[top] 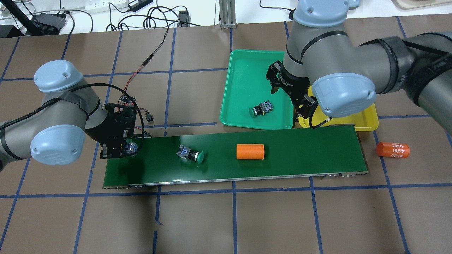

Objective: Sort buttons by color to trays
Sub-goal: 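Carry yellow-base button onto belt with left gripper while right gripper rises, then open the left gripper on the belt and lift it away, then raise the left gripper to rest while right gripper hovers over the belt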

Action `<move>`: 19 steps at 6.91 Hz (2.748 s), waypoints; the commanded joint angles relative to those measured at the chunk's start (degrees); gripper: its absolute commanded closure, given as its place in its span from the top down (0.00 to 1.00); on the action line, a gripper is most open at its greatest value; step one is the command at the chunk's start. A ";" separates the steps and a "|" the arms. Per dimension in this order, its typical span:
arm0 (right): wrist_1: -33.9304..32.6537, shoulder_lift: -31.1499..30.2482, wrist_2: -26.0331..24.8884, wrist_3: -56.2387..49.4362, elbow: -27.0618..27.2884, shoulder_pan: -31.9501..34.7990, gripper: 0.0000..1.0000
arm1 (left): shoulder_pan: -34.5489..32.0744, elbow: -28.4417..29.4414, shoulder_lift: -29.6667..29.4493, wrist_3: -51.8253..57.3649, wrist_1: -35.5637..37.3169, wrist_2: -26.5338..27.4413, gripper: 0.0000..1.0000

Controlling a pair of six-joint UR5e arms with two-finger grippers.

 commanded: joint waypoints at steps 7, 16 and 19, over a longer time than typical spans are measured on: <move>1.02 -1.30 -0.11 2.96 1.10 -5.09 1.00 | -6.25 22.65 0.83 -44.06 -21.89 -6.08 1.00; 1.37 0.47 0.41 0.75 1.19 -4.93 1.00 | -6.90 27.79 3.92 -81.43 -23.86 -4.41 1.00; 1.28 0.29 0.50 1.29 1.19 -4.58 0.82 | -6.90 28.66 4.01 -86.90 -23.86 -4.23 1.00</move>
